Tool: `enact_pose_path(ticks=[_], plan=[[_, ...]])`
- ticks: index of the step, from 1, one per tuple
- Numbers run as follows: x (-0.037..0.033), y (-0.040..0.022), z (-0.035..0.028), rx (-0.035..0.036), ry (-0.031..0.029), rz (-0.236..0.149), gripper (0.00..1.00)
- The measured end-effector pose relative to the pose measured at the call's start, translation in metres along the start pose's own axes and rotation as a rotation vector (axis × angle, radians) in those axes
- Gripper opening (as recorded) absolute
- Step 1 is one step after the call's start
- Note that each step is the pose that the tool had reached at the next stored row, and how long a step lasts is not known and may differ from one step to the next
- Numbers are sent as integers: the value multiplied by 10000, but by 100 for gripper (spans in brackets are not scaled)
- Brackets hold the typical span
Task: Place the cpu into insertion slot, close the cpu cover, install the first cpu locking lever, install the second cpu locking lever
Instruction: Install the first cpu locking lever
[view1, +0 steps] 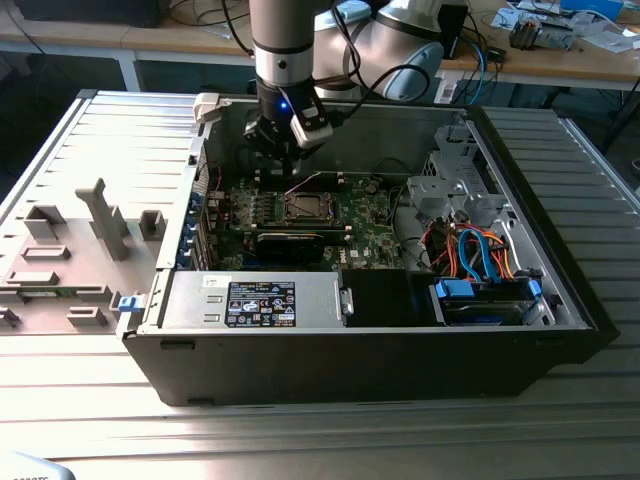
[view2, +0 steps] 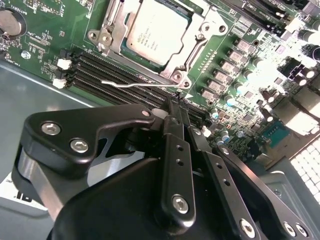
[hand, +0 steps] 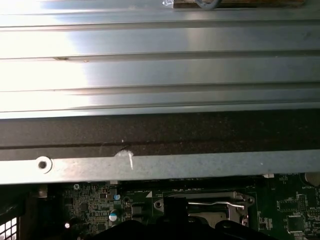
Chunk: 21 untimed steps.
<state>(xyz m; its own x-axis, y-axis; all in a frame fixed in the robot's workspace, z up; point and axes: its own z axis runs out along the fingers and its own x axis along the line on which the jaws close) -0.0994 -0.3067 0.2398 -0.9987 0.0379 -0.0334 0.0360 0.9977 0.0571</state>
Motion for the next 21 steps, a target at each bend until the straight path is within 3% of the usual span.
enact_pose_path(ticks=[21], plan=[[-5,-4,74,-1,0,0,11]])
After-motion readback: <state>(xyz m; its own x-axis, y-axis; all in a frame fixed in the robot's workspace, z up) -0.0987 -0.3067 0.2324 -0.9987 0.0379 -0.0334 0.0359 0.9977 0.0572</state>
